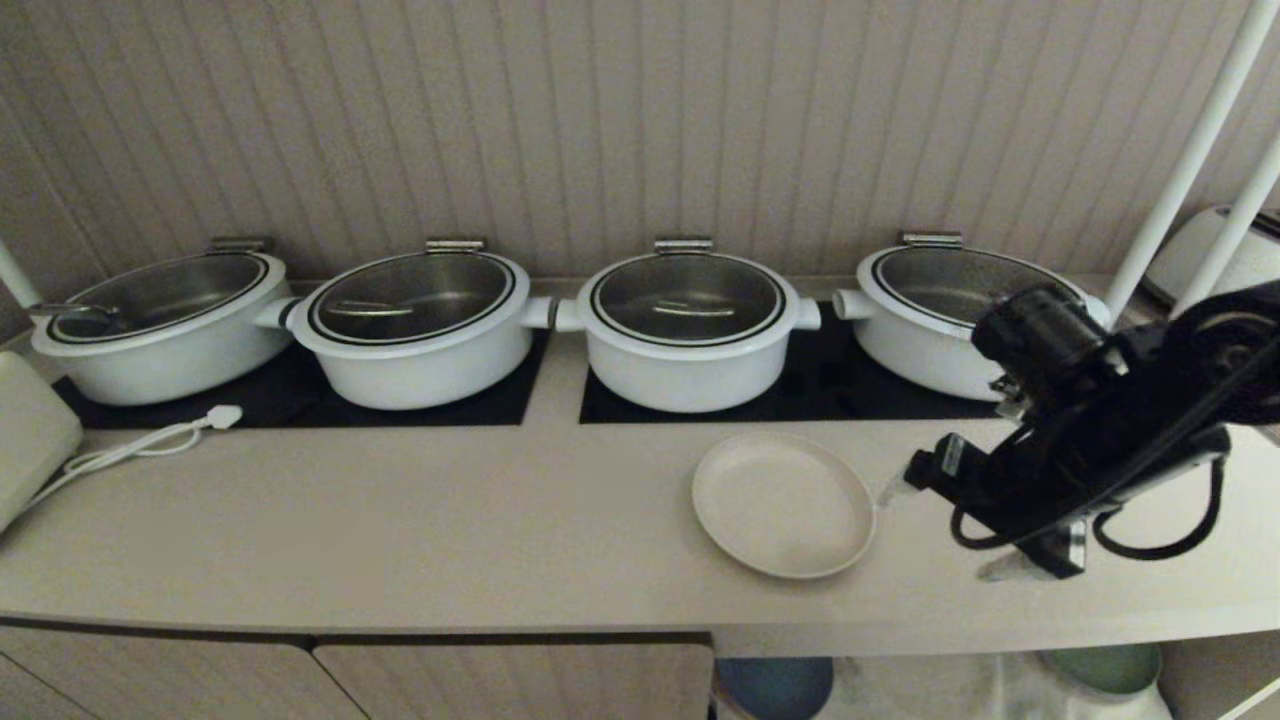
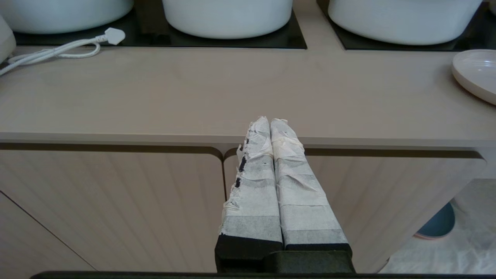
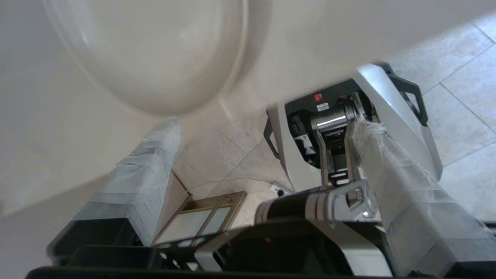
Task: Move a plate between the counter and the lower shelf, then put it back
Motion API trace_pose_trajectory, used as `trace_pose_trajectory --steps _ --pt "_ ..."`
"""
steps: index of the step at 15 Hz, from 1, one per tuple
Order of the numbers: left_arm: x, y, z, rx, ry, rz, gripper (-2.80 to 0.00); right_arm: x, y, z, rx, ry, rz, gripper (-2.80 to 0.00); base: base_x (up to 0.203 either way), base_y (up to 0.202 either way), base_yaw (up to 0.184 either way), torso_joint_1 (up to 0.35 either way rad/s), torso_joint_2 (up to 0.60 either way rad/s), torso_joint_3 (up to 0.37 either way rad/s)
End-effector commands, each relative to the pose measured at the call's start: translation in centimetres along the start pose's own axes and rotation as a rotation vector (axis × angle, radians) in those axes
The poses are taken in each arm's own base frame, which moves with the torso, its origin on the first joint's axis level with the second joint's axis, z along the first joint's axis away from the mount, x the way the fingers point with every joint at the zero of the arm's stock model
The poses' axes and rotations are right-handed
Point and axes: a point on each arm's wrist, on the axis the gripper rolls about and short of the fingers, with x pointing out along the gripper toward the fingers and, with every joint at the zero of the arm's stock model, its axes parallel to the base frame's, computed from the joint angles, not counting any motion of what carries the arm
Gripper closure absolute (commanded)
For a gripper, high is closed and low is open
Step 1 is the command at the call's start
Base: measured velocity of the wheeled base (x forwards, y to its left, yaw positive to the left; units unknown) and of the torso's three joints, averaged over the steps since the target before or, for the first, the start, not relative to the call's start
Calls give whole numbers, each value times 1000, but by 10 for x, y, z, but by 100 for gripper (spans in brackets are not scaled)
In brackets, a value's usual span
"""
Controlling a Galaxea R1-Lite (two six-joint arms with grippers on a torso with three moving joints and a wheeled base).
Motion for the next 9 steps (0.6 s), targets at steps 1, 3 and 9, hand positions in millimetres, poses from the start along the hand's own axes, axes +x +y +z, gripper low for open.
trace_pose_trajectory --steps 1,3,9 --pt "0 0 0 -1 0 1 0 -28 -12 -14 -4 -34 45 0 0 0 0 0 0 0" --pt "0 0 0 -1 -1 1 0 -42 -26 -27 -28 -44 59 0 0 0 0 0 0 0" --pt "0 0 0 -1 -1 1 0 -77 -82 -73 -164 -166 36 0 0 0 0 0 0 0"
